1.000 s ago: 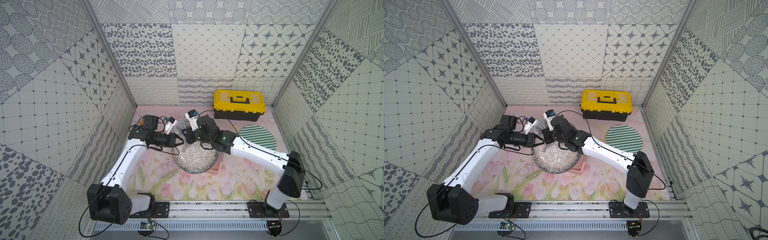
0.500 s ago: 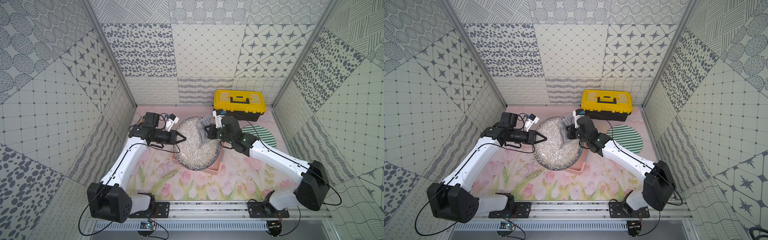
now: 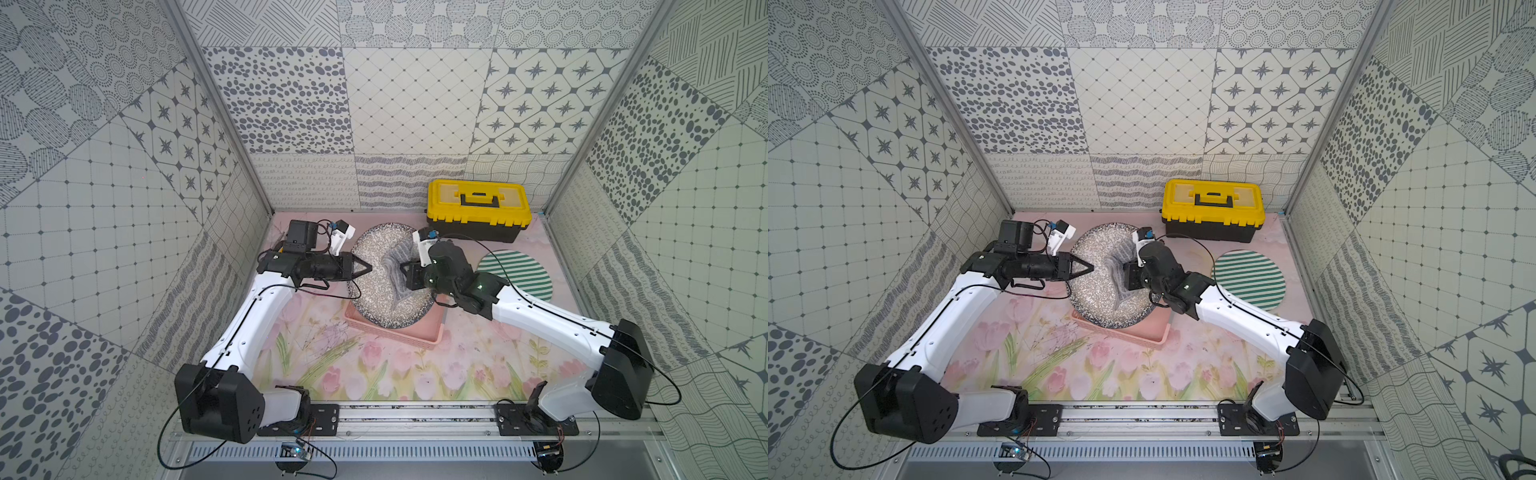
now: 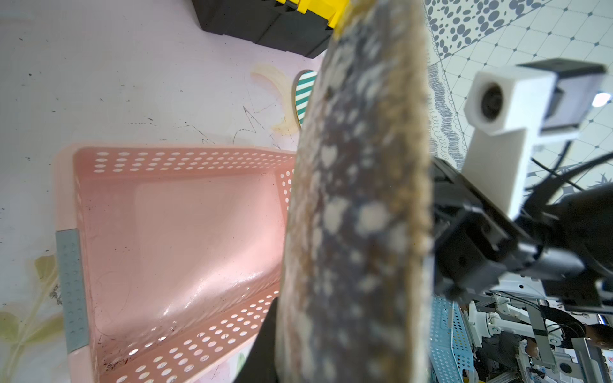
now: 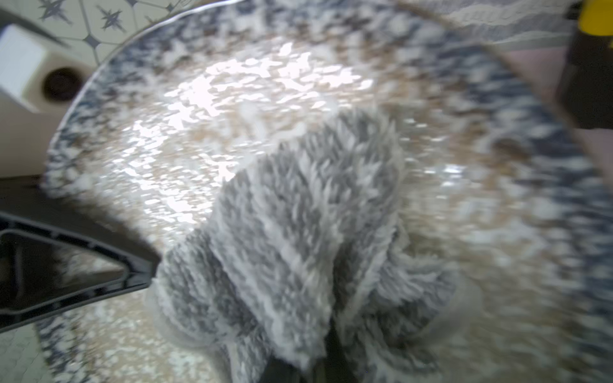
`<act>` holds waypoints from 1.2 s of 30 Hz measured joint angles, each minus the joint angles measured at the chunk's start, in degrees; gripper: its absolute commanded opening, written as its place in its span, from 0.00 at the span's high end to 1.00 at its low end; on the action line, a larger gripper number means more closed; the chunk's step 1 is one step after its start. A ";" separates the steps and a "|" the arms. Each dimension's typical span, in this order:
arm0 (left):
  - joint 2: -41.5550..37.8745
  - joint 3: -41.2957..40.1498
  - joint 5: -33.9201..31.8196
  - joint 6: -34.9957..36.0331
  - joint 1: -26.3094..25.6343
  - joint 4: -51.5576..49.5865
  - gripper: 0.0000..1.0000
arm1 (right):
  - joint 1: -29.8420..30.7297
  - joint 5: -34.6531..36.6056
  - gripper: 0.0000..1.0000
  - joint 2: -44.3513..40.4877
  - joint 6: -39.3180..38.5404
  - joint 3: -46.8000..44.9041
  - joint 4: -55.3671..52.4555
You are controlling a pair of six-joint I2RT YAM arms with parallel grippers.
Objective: Wipe the wet plate dry
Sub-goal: Wipe the plate with towel.
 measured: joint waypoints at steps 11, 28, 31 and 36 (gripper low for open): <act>0.13 -0.09 0.07 -1.14 0.00 1.33 1.00 | -2.97 -3.56 1.00 -1.55 3.43 -3.65 3.61; 0.74 0.57 -3.37 -1.53 0.00 1.27 1.00 | -0.20 -0.31 1.00 -3.02 1.20 -8.52 0.98; 0.85 0.52 -4.13 -1.40 0.00 1.29 1.00 | 4.42 -1.97 1.00 1.73 -0.63 -2.69 1.99; 0.90 0.50 -3.80 -1.11 0.00 1.62 1.00 | 9.01 -4.66 1.00 6.95 -2.10 4.48 3.45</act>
